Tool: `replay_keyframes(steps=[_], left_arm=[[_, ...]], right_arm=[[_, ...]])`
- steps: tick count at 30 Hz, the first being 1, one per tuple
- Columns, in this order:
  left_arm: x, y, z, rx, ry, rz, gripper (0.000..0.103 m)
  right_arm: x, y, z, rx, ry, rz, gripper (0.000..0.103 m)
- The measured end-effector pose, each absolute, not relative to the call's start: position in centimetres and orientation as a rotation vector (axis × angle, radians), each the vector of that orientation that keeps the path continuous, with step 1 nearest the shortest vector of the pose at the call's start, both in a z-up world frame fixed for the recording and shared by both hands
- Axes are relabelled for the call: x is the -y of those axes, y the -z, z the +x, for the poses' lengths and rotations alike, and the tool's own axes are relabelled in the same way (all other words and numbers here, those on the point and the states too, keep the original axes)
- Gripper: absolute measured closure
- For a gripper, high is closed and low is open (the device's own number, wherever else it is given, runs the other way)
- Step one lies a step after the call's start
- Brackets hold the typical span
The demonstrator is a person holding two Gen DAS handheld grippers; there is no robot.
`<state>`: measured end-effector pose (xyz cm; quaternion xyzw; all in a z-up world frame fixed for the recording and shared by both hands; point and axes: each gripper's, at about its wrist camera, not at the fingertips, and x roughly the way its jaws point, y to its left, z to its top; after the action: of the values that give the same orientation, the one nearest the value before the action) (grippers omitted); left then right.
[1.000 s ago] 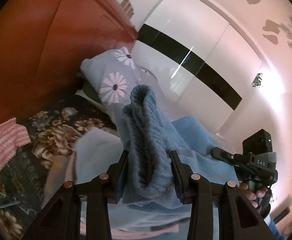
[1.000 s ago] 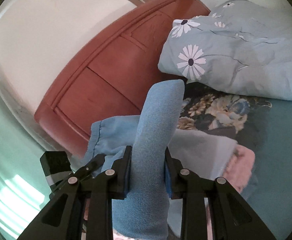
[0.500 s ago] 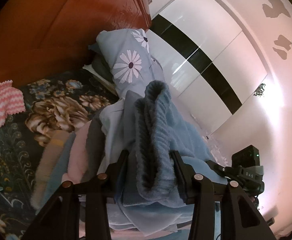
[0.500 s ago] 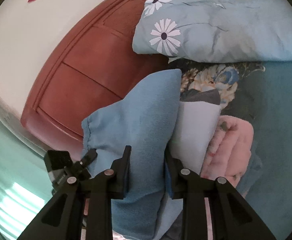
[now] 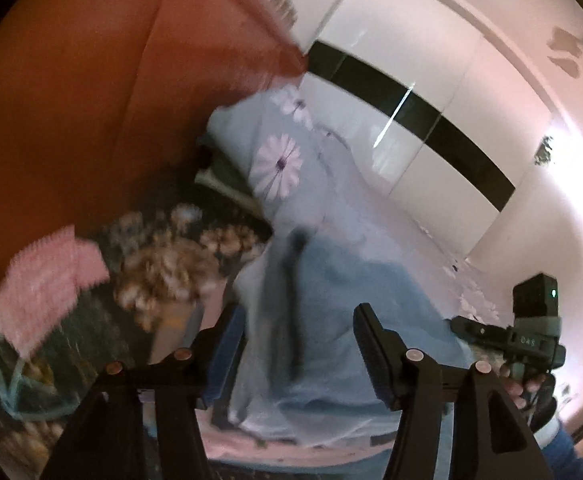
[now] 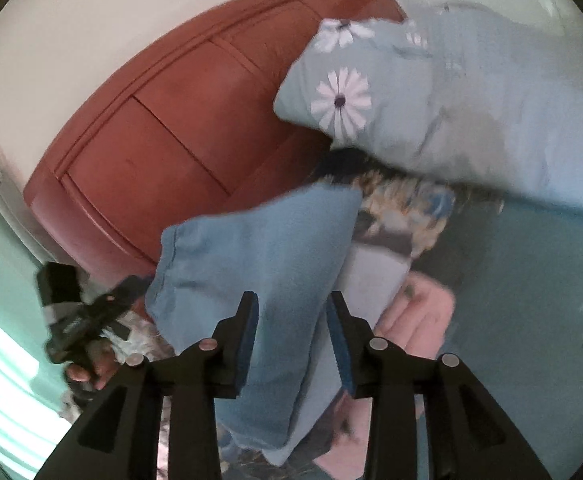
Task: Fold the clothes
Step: 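Carry the folded sweatpants with both grippers to the clothes stack by the headboard, then lower the sweatpants onto the stack and open both grippers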
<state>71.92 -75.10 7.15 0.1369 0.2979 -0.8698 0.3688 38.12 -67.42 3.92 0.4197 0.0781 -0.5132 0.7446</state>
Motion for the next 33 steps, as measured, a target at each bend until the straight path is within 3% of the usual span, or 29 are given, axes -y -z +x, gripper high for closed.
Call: replay_keyframes(steps=[4,16,21,27,33], left_arm=[[75.0,-9.2,67.9,-0.602,2.248,0.446,0.038],[78.1,-4.2,66.0,-0.702,2.146,0.566,0.038],[77.0,-5.9,66.5,-0.702,2.152,0.55,0.038],[74.1,-8.0,66.9,-0.596,2.177,0.565,0.038],[71.7,-6.3,66.7,-0.48,2.159,0.664,0.038]], right_arm=[[68.0,-7.6,39.5,-0.189,1.146,0.825,0.066],[71.9,-3.9,43.0,-0.354,1.178,0.841,0.066],[71.4,-5.0,43.7,-0.385,1.2,0.802,0.066],[68.2,-7.9,45.0,-0.396,1.167,0.708,0.066],[65.2,-7.4,45.5,-0.441,1.14,0.668,0.066]])
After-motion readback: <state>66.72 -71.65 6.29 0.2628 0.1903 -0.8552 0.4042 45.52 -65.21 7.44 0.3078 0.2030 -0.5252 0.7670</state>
